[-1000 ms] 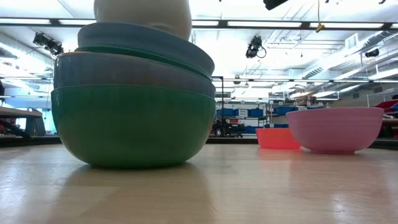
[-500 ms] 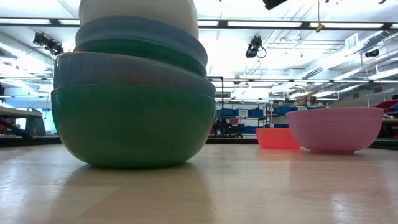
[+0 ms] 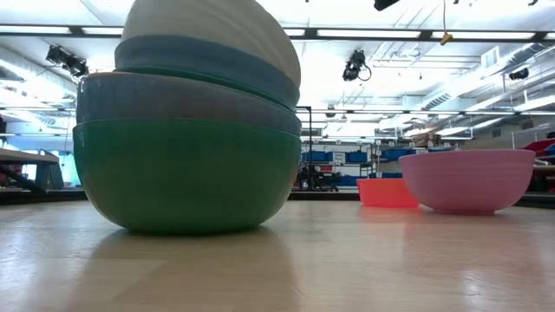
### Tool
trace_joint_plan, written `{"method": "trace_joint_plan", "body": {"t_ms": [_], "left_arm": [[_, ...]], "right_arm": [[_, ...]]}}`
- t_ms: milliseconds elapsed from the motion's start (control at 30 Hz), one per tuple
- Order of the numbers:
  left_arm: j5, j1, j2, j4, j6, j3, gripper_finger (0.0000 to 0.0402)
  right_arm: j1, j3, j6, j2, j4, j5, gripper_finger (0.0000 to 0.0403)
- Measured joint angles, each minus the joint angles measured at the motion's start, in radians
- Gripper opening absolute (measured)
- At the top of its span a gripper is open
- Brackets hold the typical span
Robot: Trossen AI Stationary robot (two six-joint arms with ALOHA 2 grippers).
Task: Nest bowls inside each other
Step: Stack the gray bowl on top of the the blue bowl
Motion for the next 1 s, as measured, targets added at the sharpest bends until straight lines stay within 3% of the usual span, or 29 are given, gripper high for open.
{"method": "trace_joint_plan", "body": {"t_ms": [133, 333, 1000], "left_arm": [[-0.013, 0.000, 0.000, -0.056, 0.009, 0.053, 0.0171], [-0.172, 0.001, -0.002, -0.219, 0.026, 0.119, 0.0195], [-0.071, -0.050, 0.000, -0.229, -0.128, 0.078, 0.0198]], "right_arm": [[0.000, 0.000, 0.023, 0.000, -0.036, -0.011, 0.0098], [-0.017, -0.001, 0.167, 0.000, -0.208, -0.075, 0.0098], [-0.005, -0.001, 0.234, 0.000, -0.242, -0.068, 0.0098]]}}
